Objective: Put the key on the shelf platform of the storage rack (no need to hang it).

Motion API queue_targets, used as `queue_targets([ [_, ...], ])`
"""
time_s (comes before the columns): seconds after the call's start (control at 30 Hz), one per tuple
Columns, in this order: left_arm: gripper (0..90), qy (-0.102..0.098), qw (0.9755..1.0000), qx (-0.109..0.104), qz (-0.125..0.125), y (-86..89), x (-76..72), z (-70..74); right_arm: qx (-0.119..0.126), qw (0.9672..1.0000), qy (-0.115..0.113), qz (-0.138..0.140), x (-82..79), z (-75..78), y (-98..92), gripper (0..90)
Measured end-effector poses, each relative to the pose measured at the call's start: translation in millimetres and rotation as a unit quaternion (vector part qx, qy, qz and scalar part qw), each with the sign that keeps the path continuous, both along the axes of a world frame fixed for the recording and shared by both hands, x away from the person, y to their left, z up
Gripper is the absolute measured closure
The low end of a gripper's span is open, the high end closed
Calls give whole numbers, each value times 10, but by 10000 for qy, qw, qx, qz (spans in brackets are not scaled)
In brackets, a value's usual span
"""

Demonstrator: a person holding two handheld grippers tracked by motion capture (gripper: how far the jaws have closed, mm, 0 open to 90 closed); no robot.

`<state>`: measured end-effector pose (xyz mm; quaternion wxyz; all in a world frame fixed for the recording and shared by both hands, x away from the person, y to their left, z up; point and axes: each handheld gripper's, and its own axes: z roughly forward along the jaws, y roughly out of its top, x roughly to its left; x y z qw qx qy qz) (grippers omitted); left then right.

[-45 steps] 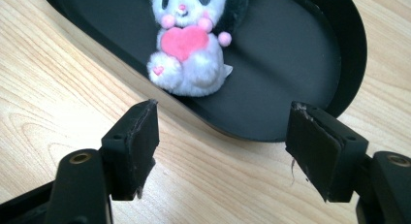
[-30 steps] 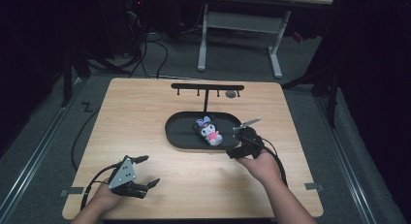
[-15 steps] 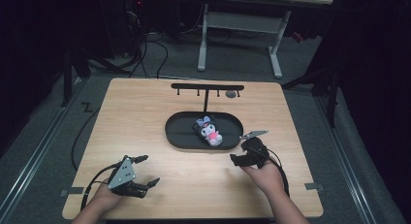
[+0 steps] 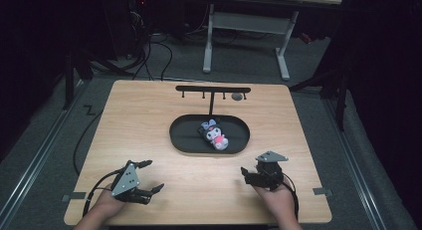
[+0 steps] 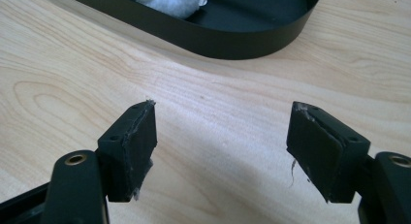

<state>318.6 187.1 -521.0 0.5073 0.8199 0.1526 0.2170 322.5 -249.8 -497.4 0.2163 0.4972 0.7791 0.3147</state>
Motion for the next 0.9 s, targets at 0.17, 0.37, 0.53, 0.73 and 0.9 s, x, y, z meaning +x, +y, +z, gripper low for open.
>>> queue_targets([
  [0.17, 154, -67, 9999, -92, 73, 30, -19, 2, 234, 9994, -253, -84, -164, -83, -92, 237],
  [0.37, 153, -59, 9993, -263, 265, 69, -17, 7, 409, 9977, -510, -161, -328, -85, -272, 177],
  [0.53, 154, -127, 9996, -156, 198, 49, -38, 2, 496, 9956, -790, -100, -404, -125, -384, 154],
  [0.73, 153, -162, 9988, -369, 286, 107, -53, 4, 677, 9923, -939, -429, -368, -117, -485, 154],
  [0.9, 153, -111, 9986, -434, 291, 124, -46, 6, 917, 9872, -1080, -732, -317, -62, -586, 154],
])
